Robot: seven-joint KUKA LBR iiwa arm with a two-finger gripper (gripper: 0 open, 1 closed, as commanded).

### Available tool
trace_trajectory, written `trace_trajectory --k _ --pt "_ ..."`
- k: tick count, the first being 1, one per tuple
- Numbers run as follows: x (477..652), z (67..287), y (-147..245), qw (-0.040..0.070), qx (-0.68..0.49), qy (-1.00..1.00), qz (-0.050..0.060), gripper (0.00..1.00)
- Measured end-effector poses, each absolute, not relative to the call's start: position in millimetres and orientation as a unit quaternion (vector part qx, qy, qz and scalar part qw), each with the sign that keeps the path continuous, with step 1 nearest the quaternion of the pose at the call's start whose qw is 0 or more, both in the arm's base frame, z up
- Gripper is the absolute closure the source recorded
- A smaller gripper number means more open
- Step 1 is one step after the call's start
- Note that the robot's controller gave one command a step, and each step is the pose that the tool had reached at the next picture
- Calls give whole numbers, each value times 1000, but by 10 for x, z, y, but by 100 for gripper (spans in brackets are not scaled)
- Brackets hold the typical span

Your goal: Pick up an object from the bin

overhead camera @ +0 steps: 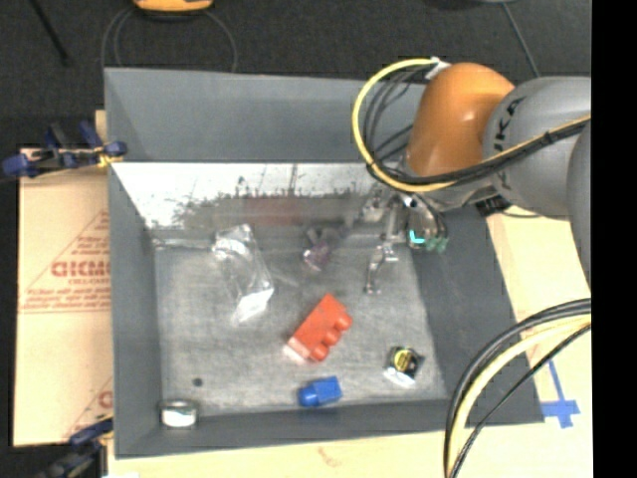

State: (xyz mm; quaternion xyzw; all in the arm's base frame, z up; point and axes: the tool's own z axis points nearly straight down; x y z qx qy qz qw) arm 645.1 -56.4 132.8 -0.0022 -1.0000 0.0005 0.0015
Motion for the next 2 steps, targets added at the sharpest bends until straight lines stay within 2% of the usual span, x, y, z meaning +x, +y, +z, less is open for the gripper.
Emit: trace_trajectory --k 1,2 --pt "5935 860 -56 1 136 -991 -1 0" --pt "5308 751 110 -12 163 -987 1 0"
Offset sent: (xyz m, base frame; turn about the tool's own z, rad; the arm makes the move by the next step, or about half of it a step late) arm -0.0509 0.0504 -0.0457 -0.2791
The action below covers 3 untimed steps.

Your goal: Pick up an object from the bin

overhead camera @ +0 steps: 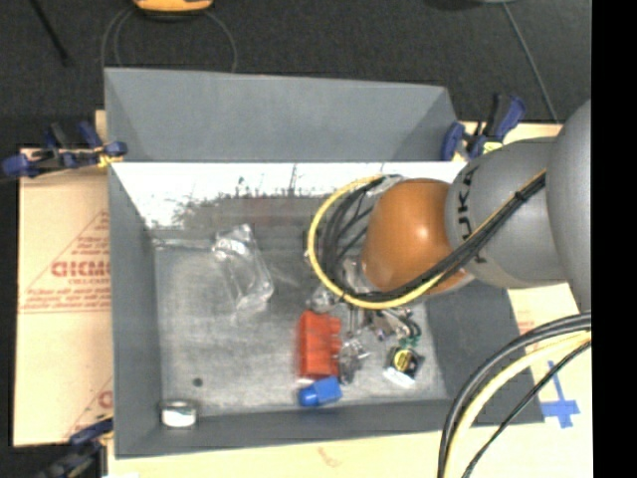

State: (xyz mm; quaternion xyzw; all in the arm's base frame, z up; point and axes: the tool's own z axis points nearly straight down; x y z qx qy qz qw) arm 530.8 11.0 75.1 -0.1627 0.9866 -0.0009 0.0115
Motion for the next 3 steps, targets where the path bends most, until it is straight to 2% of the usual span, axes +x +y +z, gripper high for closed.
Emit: trace_trajectory --k 1,2,3 --pt "5145 898 408 9 -194 981 -1 0" --pt "4921 758 709 17 -285 958 -3 0" --pt "4915 794 1026 29 -545 838 -8 0"
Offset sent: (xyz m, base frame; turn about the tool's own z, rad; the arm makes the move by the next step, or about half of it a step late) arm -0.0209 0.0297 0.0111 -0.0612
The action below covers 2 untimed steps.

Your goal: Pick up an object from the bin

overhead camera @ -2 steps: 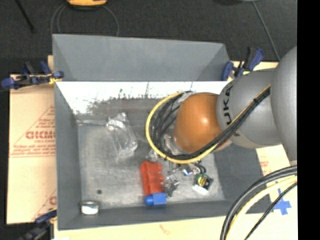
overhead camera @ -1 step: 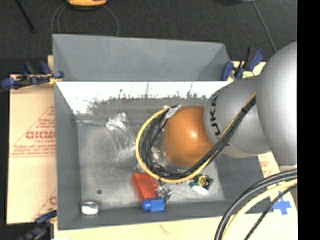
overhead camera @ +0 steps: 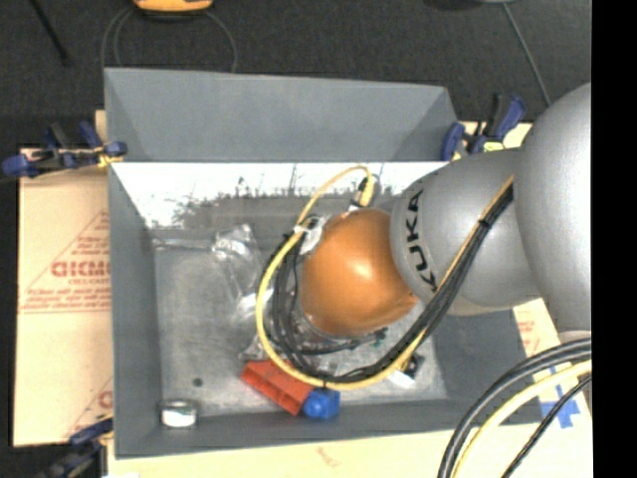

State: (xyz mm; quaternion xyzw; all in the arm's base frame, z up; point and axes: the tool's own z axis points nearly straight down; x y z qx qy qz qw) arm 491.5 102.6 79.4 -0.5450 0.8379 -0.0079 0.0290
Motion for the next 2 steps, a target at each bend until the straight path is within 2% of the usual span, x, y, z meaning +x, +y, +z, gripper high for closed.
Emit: trace_trajectory --k 1,2 --pt "4833 744 1338 9 -791 611 -5 0" --pt "5016 722 1615 -1 -880 475 -1 0"
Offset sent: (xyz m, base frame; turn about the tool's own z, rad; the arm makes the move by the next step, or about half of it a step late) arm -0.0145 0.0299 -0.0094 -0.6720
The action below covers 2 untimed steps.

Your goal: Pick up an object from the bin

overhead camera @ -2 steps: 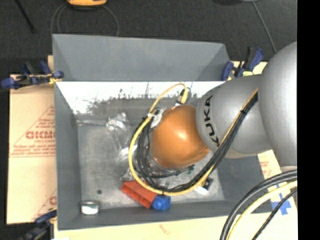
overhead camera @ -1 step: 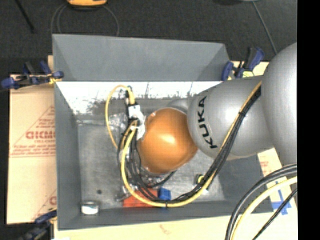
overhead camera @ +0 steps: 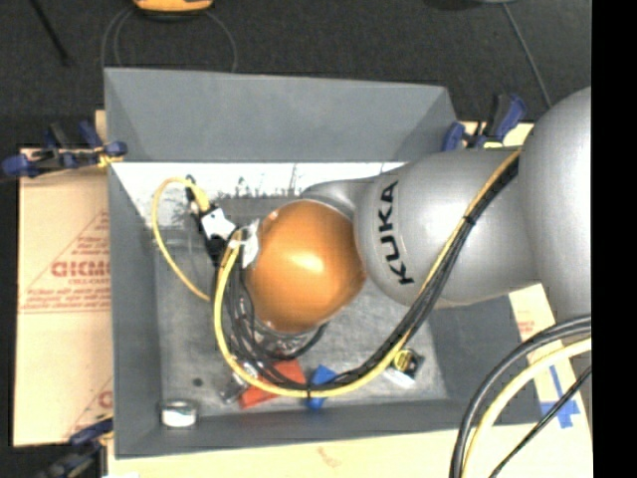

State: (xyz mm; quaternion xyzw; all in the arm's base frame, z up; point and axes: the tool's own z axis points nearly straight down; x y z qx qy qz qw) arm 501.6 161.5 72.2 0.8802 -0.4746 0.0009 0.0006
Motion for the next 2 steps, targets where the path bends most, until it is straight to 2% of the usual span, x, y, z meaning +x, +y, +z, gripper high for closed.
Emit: trace_trajectory --k 1,2 --pt "5018 725 1619 0 879 -476 0 100" --pt "4927 970 1647 -1 896 -444 0 100"
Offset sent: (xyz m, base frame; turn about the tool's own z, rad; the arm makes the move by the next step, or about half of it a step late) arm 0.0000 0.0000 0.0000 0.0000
